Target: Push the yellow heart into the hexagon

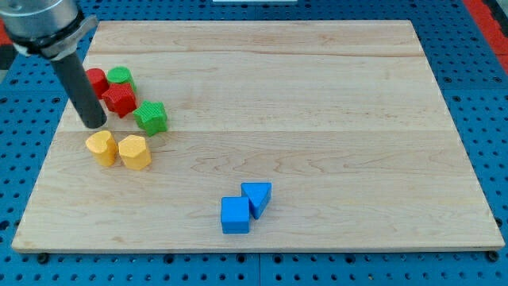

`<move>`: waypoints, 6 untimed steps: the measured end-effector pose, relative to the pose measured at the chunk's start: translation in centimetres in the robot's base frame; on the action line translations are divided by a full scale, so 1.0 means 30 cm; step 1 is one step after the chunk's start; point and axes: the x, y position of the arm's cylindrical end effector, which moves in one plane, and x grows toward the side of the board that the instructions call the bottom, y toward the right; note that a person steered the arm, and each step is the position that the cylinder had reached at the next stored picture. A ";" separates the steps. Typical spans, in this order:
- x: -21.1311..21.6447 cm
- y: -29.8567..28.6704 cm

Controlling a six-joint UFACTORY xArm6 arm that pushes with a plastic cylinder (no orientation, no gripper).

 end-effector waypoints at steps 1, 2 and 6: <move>0.067 -0.054; 0.069 -0.038; 0.138 0.283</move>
